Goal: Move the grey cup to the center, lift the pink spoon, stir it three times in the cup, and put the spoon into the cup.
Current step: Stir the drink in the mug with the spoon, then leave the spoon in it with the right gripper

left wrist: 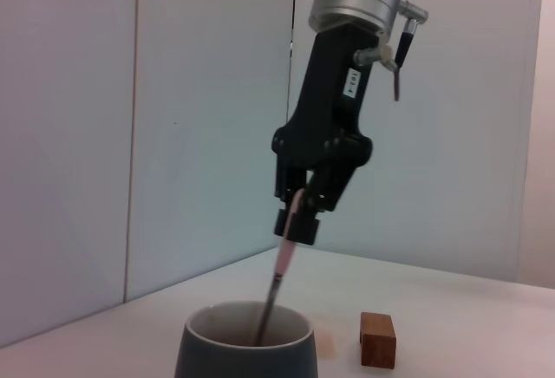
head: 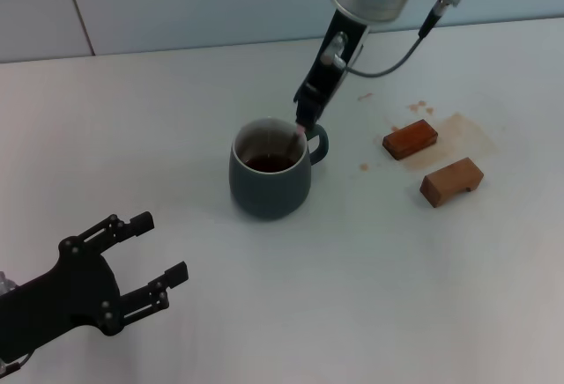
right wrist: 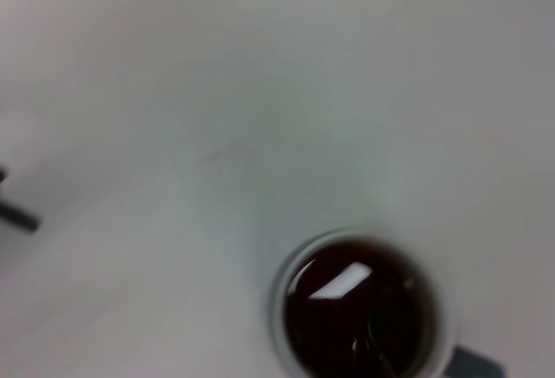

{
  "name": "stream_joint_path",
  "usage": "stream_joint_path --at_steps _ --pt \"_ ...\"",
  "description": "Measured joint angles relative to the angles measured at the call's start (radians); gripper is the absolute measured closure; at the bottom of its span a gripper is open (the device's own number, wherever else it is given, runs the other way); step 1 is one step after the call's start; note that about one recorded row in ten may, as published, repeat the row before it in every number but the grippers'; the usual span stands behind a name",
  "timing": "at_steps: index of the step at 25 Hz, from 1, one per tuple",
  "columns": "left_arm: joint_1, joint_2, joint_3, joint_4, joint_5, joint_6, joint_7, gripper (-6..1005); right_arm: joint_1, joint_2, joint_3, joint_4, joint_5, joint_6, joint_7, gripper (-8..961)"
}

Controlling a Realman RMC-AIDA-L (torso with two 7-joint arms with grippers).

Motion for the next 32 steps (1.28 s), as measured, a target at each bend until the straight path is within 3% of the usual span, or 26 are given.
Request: stream_joint_path --at_steps 7,13,21,28,32 --pt "0.000 0.000 0.000 0.000 0.000 0.000 -0.001 206 0.014 0.014 0.024 0.004 0.042 0.005 -0.023 745" --pt "0.002 0.001 0.000 0.000 -0.002 0.000 0.001 206 0.016 0.009 0.020 0.006 -0.002 0.040 0.001 736" --pt "0.002 0.002 0.000 0.000 0.000 0.000 0.002 205 0.031 0.005 0.029 0.021 0.023 -0.033 -0.016 725" --pt "0.002 0.002 0.000 0.000 0.001 0.005 0.002 205 0.019 0.003 0.029 0.027 -0.020 0.058 0.021 715" --pt "0.003 0.002 0.000 0.000 0.002 0.006 0.002 205 0.020 0.003 0.027 0.028 -0.038 0.029 0.027 709"
